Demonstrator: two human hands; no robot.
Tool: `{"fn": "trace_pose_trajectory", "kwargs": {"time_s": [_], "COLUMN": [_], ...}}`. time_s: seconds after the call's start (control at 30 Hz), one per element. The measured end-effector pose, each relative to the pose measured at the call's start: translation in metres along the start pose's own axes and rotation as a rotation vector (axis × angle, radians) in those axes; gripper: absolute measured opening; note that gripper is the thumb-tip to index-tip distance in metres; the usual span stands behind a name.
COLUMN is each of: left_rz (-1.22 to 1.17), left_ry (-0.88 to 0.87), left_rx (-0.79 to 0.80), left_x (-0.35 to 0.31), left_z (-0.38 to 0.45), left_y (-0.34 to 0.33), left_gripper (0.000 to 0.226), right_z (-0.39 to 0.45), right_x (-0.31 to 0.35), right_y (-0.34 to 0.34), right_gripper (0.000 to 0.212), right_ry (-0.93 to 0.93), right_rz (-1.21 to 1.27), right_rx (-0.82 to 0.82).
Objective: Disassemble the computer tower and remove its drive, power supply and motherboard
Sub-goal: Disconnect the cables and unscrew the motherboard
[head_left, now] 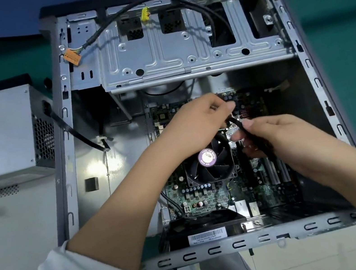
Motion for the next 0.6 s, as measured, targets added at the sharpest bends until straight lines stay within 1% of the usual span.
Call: {"fn": "trace_pose_trajectory", "kwargs": {"time_s": [0.03, 0.1, 0.17, 0.23, 0.3, 0.37, 0.43, 0.5, 0.6], "left_rz": [0.006, -0.006, -0.020, -0.015, -0.001, 0.039, 0.179, 0.326, 0.418], "left_ry": [-0.003, -0.020, -0.056, -0.099, -0.135, -0.165, -0.198, -0.217, -0.241], "left_rx": [-0.001, 0.025, 0.057, 0.087, 0.124, 0.175, 0.220, 0.253, 0.280], "left_x": [0.000, -0.002, -0.006, -0.011, -0.016, -0.020, -0.020, -0.017, -0.016], "left_z": [0.000, 0.000, 0.000, -0.002, -0.004, -0.007, -0.009, -0.010, -0.010], "left_y": [-0.001, -0.004, -0.008, -0.012, -0.016, -0.023, -0.033, -0.042, -0.051], "left_gripper": [0.016, 0.007, 0.005, 0.005, 0.007, 0.010, 0.014, 0.017, 0.019], "right_z": [0.000, 0.002, 0.004, 0.009, 0.021, 0.032, 0.039, 0.045, 0.049], "right_x": [-0.002, 0.001, 0.014, 0.024, 0.021, 0.015, 0.011, 0.009, 0.006], "right_y": [0.005, 0.022, 0.039, 0.044, 0.041, 0.037, 0.036, 0.036, 0.039], "right_gripper": [0.034, 0.032, 0.027, 0.032, 0.038, 0.039, 0.042, 0.049, 0.052], "right_ry": [-0.009, 0.018, 0.090, 0.072, -0.040, -0.163, -0.226, -0.251, -0.259], "right_rz": [-0.057, -0.235, -0.461, -0.708, -0.898, -1.004, -1.053, -1.066, -1.043], "right_rx": [-0.029, -0.162, -0.319, -0.387, -0.341, -0.283, -0.266, -0.268, -0.290]}}
Point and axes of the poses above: each hand's wrist, its own z-axis towards the middle knuckle, its own y-axis out of the back of the hand, x = y × z, the point moved 9 cm from there along z, towards the middle knuckle, and after that the axes turned 2 degrees about x, right-handed, at the moved point
